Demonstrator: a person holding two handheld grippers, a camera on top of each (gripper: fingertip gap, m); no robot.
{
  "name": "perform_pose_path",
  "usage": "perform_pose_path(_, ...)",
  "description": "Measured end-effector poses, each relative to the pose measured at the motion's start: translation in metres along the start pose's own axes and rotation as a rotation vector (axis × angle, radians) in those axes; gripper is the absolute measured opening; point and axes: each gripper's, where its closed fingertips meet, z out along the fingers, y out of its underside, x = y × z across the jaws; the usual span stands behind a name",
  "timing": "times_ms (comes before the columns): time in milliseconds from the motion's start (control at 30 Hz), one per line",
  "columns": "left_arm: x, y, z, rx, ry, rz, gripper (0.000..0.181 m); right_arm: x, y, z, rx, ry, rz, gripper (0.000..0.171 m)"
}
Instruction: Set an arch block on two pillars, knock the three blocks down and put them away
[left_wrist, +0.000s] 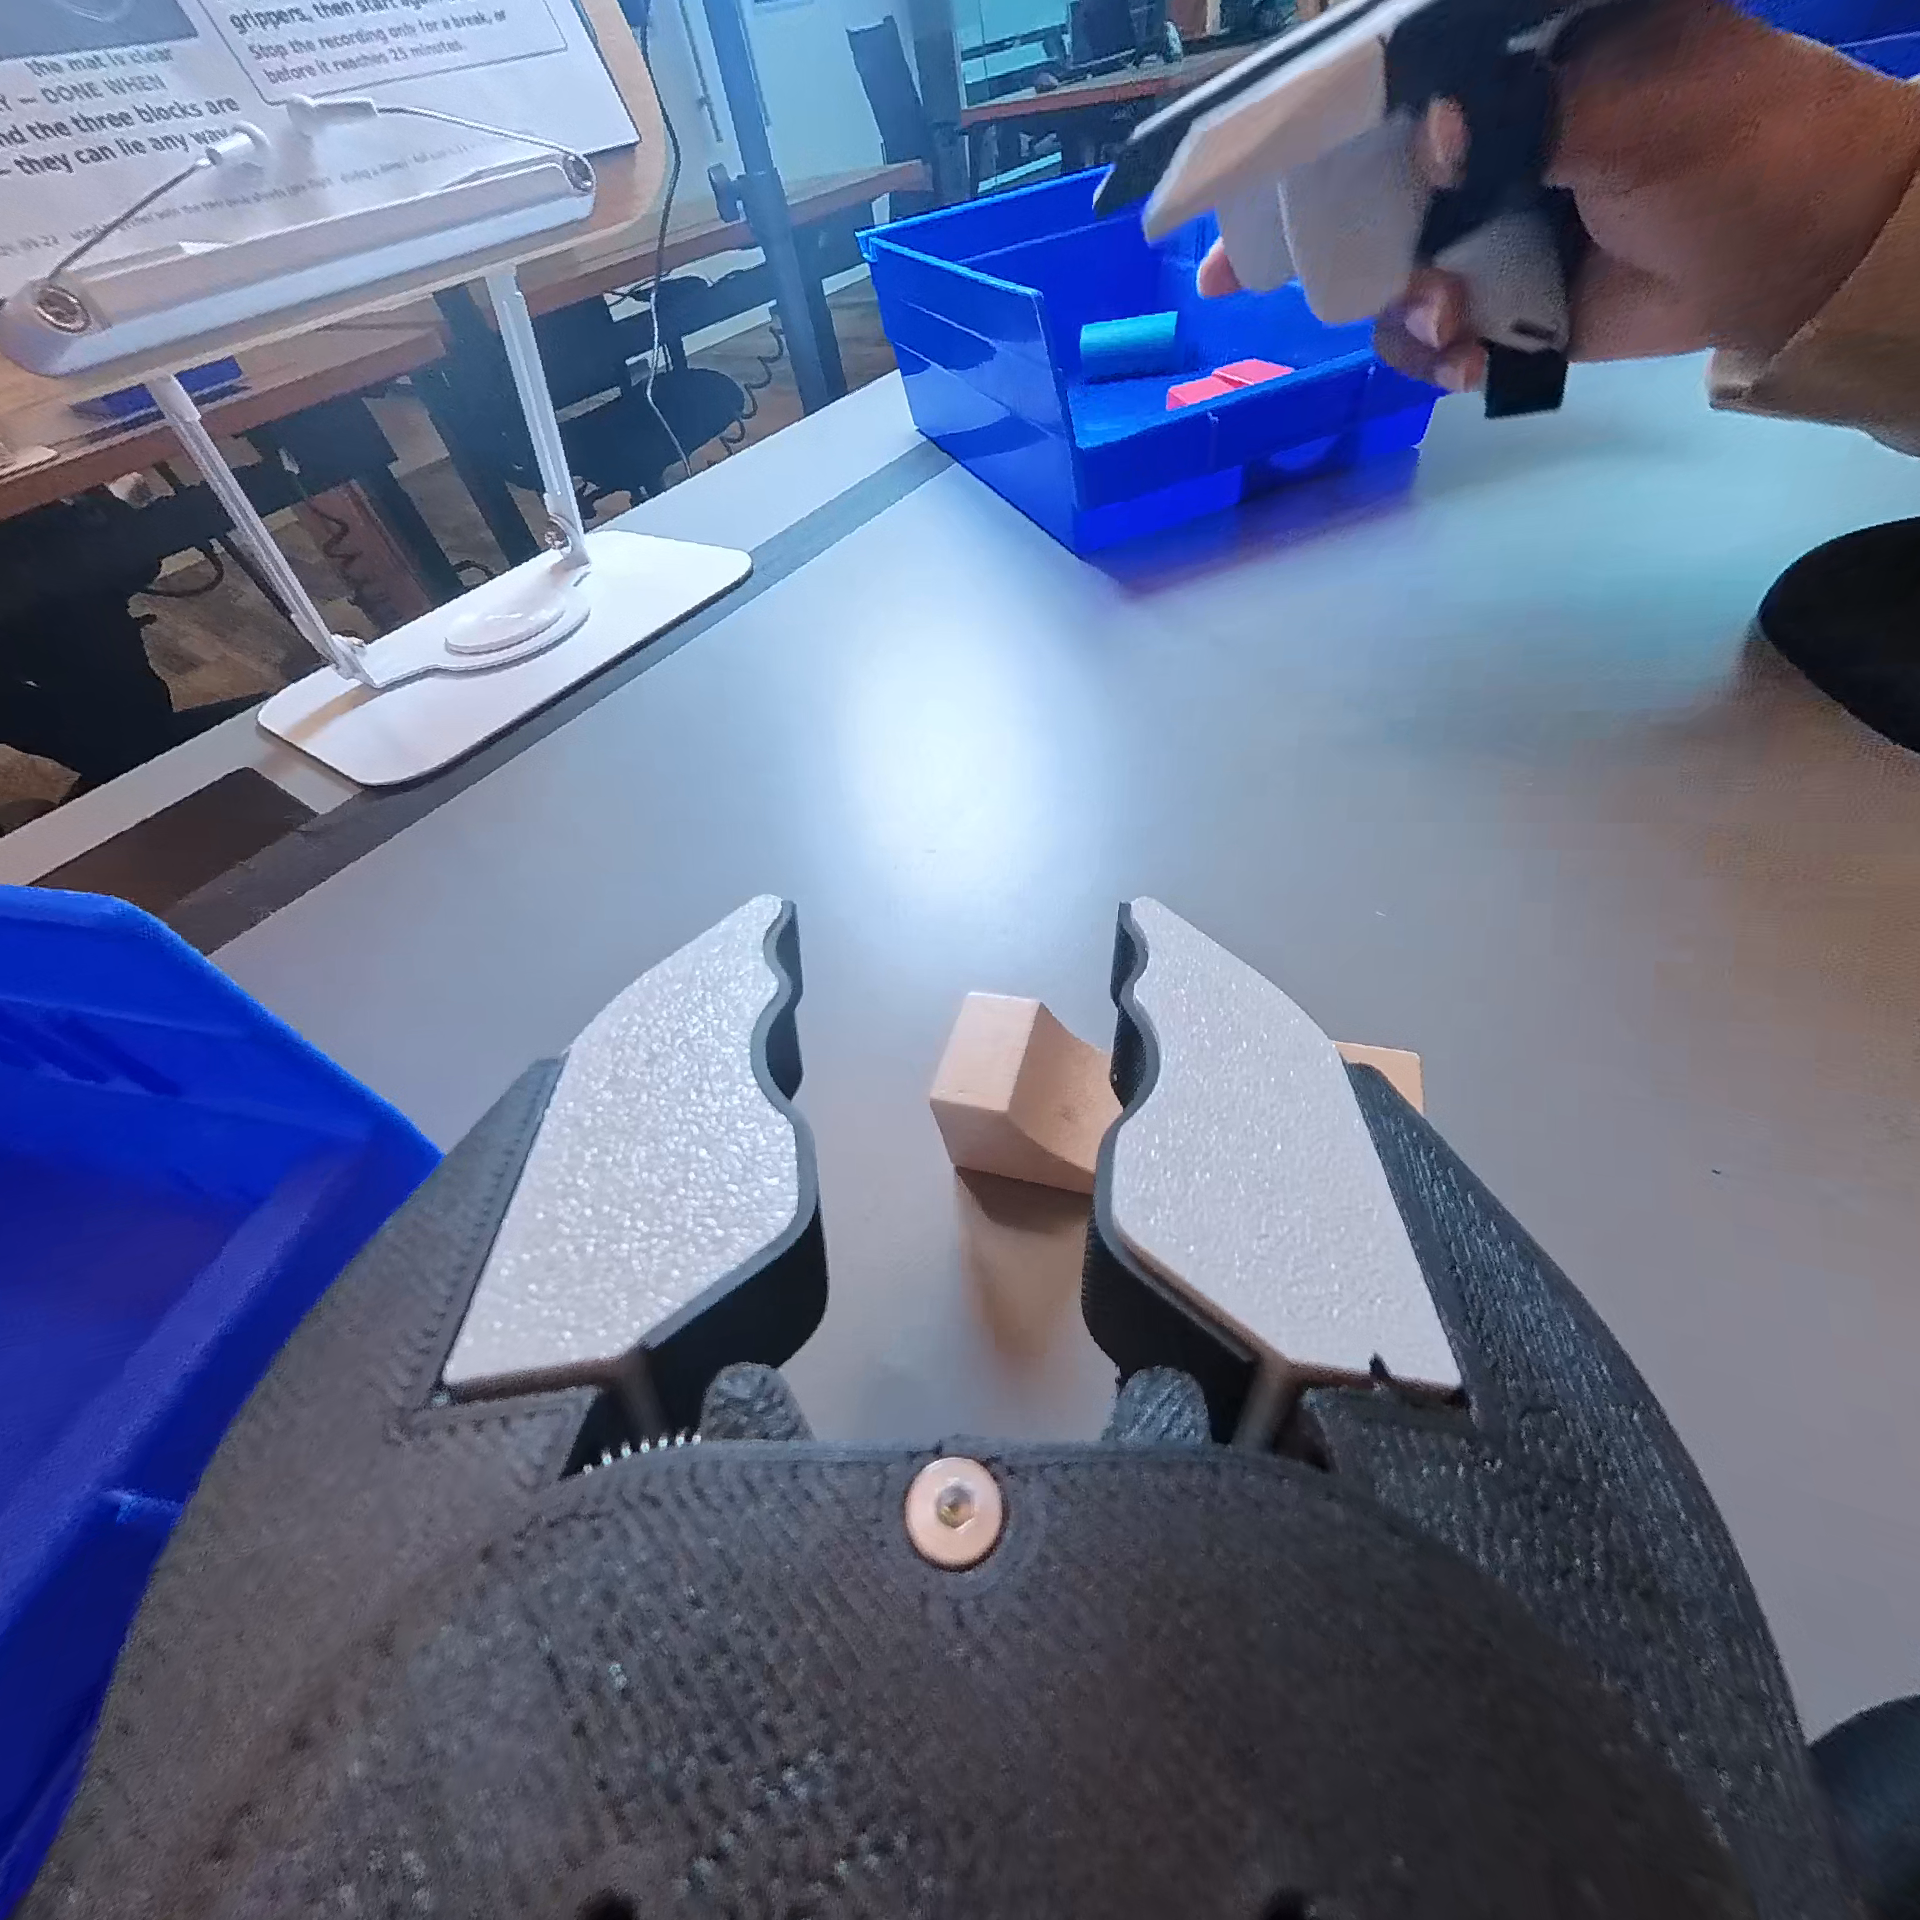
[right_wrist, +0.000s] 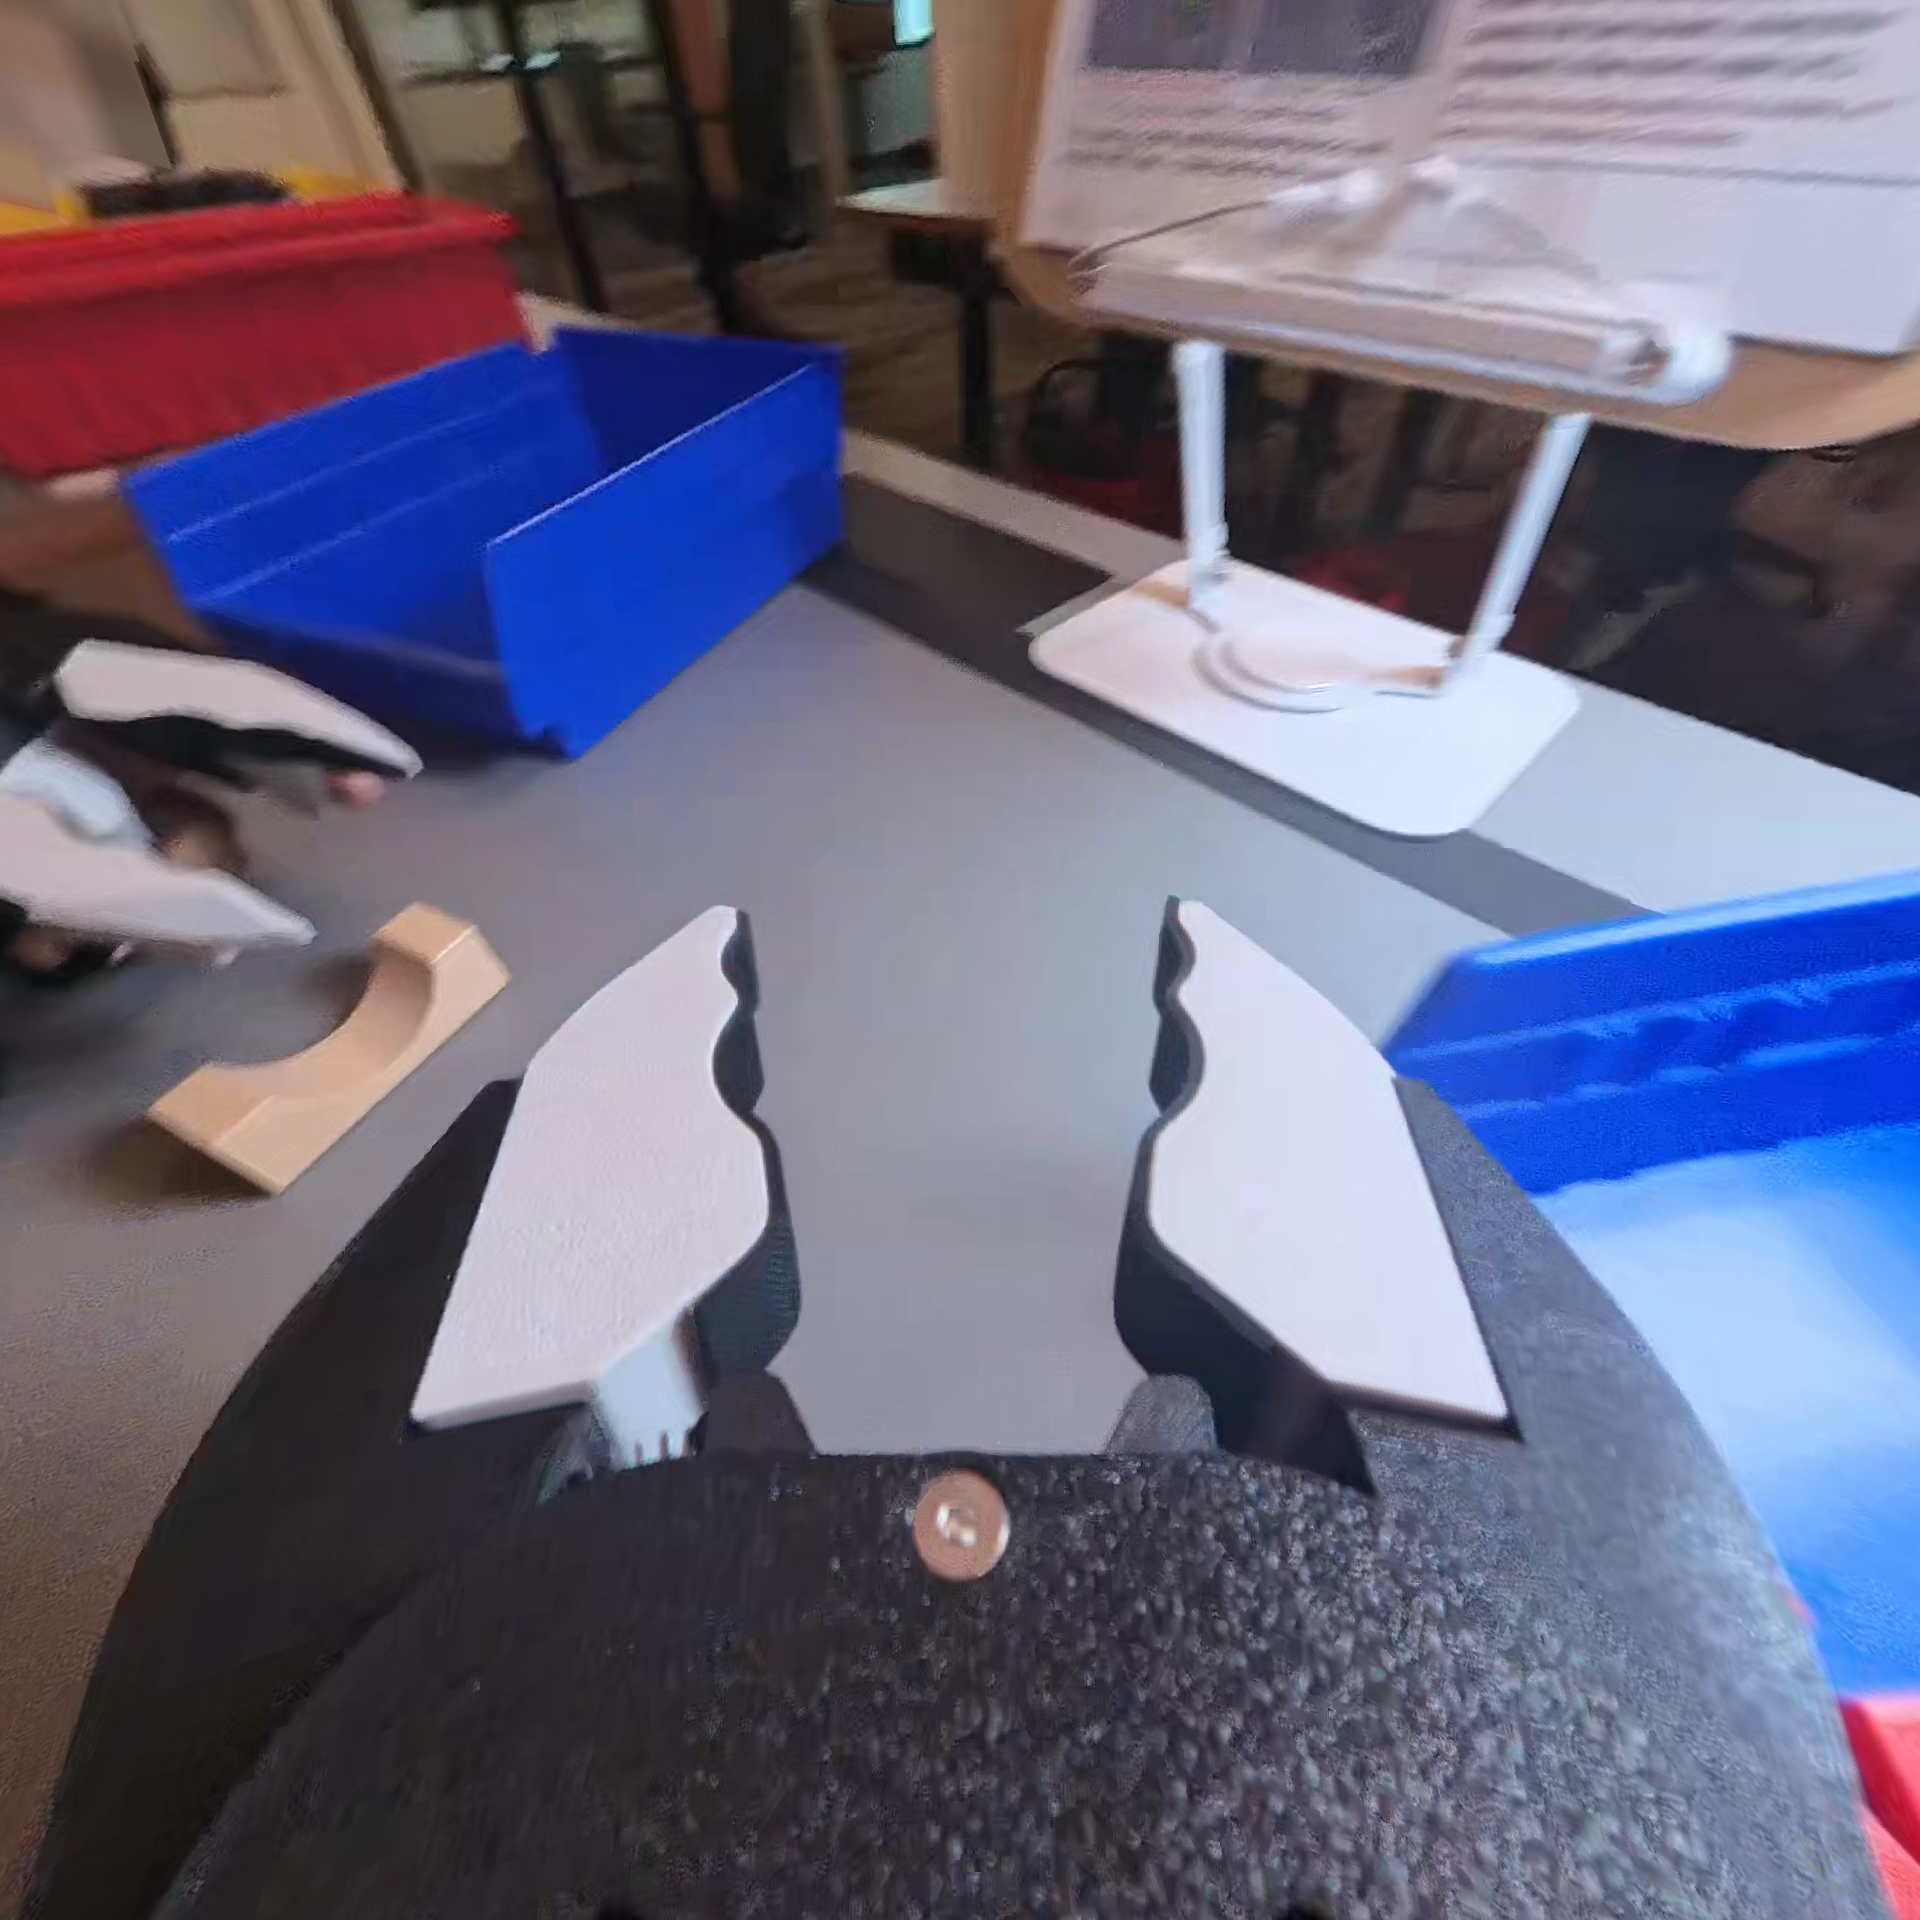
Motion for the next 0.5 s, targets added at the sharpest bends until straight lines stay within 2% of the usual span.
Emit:
perform_pose_path(133, -0.007, -0.005, -0.003, 0.022, -0.033, -0.003, 0.058, -0.093, 0.038, 0.023, -0.193, -0.274, -0.140, 0.081)
perform_pose_path(267, -0.015, -0.008, -0.007, 0.035, -0.070, -0.009, 0.057, -0.173, 0.079, 0.021, -0.393, -0.459, -0.269, 0.080)
perform_pose_path(333, -0.017, -0.009, -0.007, 0.037, -0.077, -0.015, 0.057, -0.205, 0.092, 0.020, -0.421, -0.503, -0.352, 0.070)
perform_pose_path(433, -0.018, -0.009, -0.008, 0.035, -0.079, -0.020, 0.057, -0.223, 0.112, 0.030, -0.449, -0.445, -0.546, 0.067)
perform_pose_path(500, -0.017, -0.009, -0.008, 0.037, -0.078, -0.018, 0.057, -0.228, 0.111, 0.040, -0.377, -0.418, -0.590, 0.042)
